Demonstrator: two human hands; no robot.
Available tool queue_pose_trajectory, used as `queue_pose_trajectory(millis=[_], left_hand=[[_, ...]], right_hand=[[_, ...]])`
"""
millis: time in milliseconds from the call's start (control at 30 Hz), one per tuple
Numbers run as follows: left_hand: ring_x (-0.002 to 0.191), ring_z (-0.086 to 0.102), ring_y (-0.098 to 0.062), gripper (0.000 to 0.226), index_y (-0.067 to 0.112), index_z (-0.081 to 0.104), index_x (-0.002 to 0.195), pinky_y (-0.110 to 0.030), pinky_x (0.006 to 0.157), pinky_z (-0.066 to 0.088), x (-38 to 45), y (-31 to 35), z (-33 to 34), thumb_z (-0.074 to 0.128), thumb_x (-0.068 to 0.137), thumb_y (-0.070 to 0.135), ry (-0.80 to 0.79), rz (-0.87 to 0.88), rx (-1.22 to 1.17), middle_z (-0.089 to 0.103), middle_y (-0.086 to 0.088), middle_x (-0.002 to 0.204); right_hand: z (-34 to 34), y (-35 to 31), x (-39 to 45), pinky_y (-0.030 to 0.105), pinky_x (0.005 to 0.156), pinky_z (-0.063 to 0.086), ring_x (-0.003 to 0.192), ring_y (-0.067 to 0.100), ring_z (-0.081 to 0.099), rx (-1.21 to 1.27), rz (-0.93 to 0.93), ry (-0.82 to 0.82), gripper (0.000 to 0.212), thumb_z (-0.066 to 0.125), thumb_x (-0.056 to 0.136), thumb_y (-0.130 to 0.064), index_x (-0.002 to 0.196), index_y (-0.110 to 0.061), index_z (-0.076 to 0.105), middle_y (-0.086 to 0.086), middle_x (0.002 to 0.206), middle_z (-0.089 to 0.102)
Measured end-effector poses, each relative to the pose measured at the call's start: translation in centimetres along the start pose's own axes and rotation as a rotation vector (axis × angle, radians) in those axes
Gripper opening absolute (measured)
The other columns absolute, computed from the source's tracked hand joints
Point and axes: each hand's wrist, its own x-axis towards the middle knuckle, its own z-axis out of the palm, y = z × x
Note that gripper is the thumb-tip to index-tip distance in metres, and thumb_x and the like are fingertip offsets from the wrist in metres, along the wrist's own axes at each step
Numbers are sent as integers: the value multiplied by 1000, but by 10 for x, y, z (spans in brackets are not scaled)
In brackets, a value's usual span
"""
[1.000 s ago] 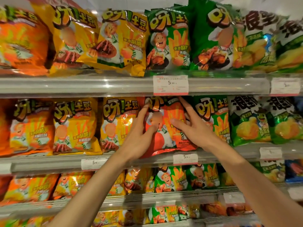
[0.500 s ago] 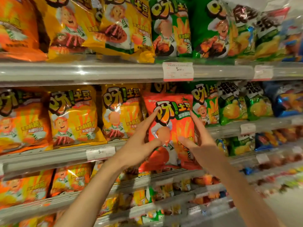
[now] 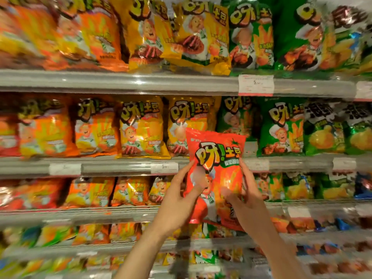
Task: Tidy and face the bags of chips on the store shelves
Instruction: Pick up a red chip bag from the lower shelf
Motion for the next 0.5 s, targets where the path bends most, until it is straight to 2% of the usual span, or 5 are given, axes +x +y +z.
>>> queue_pose_trajectory(millis=[67,133,233,433,500], left_hand=[[118,38,28,53,50,41,139,4,90,32,-8,-1,-22,64,92,42,65,-9,39,44,39,133],[119,38,27,53,47,42,140,3,90,32,-19,2,-47,64,93,39,125,-12,38,44,39,132],[118,39,29,53,42,44,142,4,88,31,-30,5,-88,65,93,36,221,-4,70,45,36,133],[116,42,26,52,40,48,140,2,89,33,-45,-6,-188,67,92,32,312,14,83,48,32,135],[115,46,24,51,44,48,138,-4,91,38,-51,-11,-228,68,92,36,303,7,69,49,36,131]], right_hand=[[22,-4,8,27,96,53,119,-3,59,90,2,-46,77,71,89,-12,146,-48,33,-29,129,60],[48,-11,10,15,88,52,115,-11,58,176,1,-93,78,68,89,0,148,-39,35,-25,132,57],[90,-27,15,6,89,45,124,-13,50,193,-67,-179,79,67,90,-2,150,-40,31,-20,145,47],[186,-63,22,-1,83,41,112,-30,45,251,-79,-291,78,64,93,-3,150,-41,27,-32,138,40],[223,-73,20,2,87,43,117,-26,46,248,-88,-312,79,66,92,-9,150,-46,26,-32,141,40]])
